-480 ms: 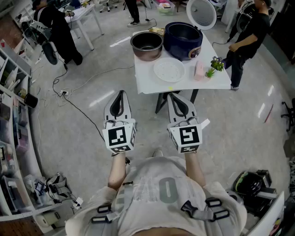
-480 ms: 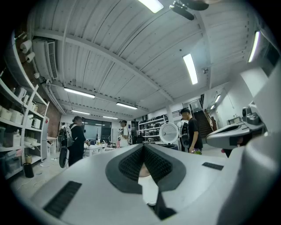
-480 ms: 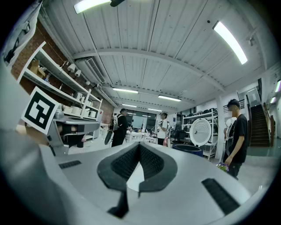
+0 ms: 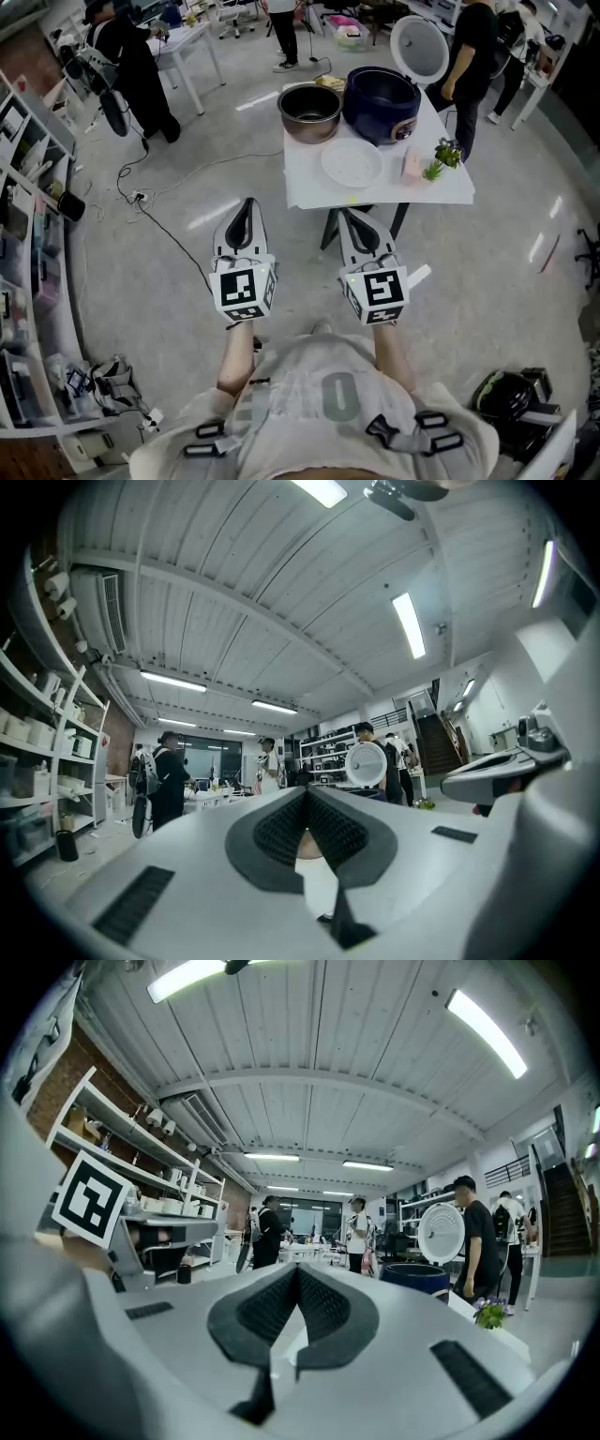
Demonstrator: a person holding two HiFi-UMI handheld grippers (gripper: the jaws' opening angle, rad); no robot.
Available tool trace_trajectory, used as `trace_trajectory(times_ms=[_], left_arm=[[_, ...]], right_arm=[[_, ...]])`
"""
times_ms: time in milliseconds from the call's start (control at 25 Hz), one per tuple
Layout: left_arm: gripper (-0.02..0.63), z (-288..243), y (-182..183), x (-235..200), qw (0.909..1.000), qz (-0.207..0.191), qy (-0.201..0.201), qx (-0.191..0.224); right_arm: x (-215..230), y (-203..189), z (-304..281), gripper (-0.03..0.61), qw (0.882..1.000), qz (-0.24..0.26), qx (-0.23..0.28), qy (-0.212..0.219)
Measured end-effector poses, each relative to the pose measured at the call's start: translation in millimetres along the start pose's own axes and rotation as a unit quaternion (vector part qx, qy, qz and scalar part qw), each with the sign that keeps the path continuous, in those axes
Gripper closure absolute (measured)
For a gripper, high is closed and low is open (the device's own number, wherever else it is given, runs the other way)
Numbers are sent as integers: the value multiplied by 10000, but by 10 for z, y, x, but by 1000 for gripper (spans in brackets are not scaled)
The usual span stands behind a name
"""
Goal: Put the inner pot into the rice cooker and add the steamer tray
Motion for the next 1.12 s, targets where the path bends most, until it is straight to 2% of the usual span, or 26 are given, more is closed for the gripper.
trace_trajectory(times_ms=[80, 280, 480, 680, 840, 1000, 1120], left_arm=[[592, -14, 1, -9, 10000, 11, 12, 4], [592, -39, -25, -20, 10000, -31, 49, -21], [592, -48, -74, -81, 9999, -53, 129, -74], [592, -3, -227, -102, 9993, 14, 236, -284], [592, 8, -357, -172, 9982, 147, 391, -439], [592, -115, -344, -227, 9982, 31, 467, -367], [592, -312, -261, -300, 9986, -61, 491, -204]], right_arm=[[5, 23, -24, 572, 9999, -87, 75, 54], [6, 28, -108, 572, 9999, 111, 110, 7], [19, -6, -201, 572, 10000, -13, 67, 23], [95, -78, -272, 572, 9997, -246, -11, 34], [44, -80, -333, 572, 9996, -173, -54, 215], [77, -55, -419, 572, 9995, -113, -41, 291], [155, 62, -542, 572, 9990, -248, 81, 364]])
Point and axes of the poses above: the fingertips, and each gripper's own axes: z backward along the fingers, x to its right, y out of its top, the point moved 2 cm from there along z, backward along the fingers, and after that the axes turned 15 degrees about -z, right-handed, at the moved point
